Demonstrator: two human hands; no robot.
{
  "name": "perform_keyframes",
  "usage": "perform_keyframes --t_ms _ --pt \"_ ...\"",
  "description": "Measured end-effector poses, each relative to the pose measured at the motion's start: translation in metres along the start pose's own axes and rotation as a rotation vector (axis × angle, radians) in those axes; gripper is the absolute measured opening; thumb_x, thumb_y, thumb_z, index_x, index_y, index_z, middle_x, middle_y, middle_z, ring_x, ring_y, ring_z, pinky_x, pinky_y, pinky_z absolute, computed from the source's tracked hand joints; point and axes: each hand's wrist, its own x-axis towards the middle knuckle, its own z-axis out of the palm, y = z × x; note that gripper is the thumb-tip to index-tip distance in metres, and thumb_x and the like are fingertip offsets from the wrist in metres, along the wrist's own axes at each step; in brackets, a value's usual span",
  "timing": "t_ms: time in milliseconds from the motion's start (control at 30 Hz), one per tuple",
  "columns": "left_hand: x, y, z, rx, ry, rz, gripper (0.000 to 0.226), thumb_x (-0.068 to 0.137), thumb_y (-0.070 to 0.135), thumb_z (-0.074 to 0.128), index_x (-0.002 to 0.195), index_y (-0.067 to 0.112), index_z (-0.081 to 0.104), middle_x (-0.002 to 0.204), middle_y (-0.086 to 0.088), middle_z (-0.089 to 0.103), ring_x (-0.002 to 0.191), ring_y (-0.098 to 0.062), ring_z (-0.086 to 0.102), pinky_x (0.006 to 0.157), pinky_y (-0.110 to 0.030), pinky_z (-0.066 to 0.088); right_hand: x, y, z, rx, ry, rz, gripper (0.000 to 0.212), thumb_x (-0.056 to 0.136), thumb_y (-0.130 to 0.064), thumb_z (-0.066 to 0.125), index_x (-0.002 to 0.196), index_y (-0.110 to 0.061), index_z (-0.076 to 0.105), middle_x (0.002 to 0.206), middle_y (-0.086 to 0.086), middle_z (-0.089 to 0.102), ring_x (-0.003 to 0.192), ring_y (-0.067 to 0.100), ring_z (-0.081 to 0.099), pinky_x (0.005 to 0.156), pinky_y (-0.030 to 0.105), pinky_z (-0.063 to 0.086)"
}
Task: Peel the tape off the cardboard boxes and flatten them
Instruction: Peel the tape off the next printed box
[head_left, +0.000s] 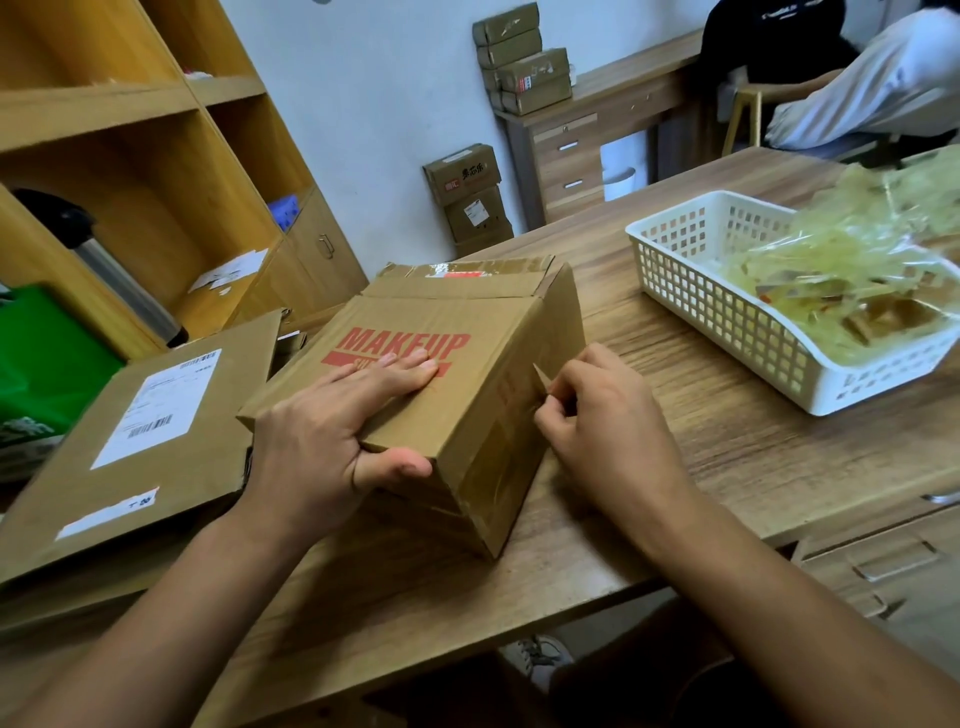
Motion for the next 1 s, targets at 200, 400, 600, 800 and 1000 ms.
perform_keyframes --t_ms 200,400,600,800,1000 --pt "-0.001 0.002 -0.003 -0.023 -0.039 -0.025 0.089 0.081 0.091 0.025 0.134 0.03 0.063 0.14 0.017 0.057 0.134 -0.002 0.046 0.106 -0.046 0.048 0.019 0.022 -0.022 0.135 -0.026 0.222 0.032 0.086 -0.027 0.074 0.112 -0.02 0.056 0.112 -0.004 0.058 0.089 0.01 0.063 0.083 0.028 0.049" --pt "0.002 0.012 -0.011 -0.029 -0.133 -0.078 0.091 0.081 0.093 0.012 0.135 0.036 0.059 0.143 0.026 0.049 0.129 0.004 0.043 0.088 -0.035 0.046 0.012 0.018 -0.009 0.181 -0.245 0.079 0.063 0.087 -0.024 0.073 0.145 -0.017 0.05 0.136 -0.002 0.061 0.122 0.011 0.057 0.107 0.035 0.047" --pt "0.018 0.027 -0.015 -0.057 -0.286 -0.196 0.072 0.076 0.093 0.024 0.123 0.043 0.044 0.142 0.037 0.036 0.122 0.007 0.041 0.091 -0.038 0.046 0.018 0.006 -0.003 -0.031 -0.186 0.103 0.021 0.095 -0.024 0.062 0.113 -0.015 0.067 0.107 0.006 0.072 0.103 0.027 0.066 0.089 0.042 0.053" --pt "0.024 0.032 -0.017 -0.022 -0.45 -0.168 0.065 0.078 0.086 0.013 0.142 0.073 0.01 0.157 0.042 0.009 0.144 0.014 0.013 0.114 -0.035 0.027 0.016 0.006 -0.004 -0.025 -0.09 0.103 0.008 0.093 -0.02 0.061 0.096 -0.017 0.068 0.09 0.006 0.072 0.089 0.029 0.067 0.079 0.041 0.054" --pt "0.026 0.038 -0.018 0.069 -0.494 -0.16 0.059 0.074 0.084 0.005 0.133 0.081 0.007 0.155 0.043 0.001 0.12 0.04 -0.017 0.104 -0.024 0.026 0.005 0.006 -0.002 0.03 -0.022 0.125 0.012 0.092 -0.018 0.063 0.1 -0.019 0.072 0.089 0.003 0.074 0.087 0.025 0.068 0.078 0.037 0.055"
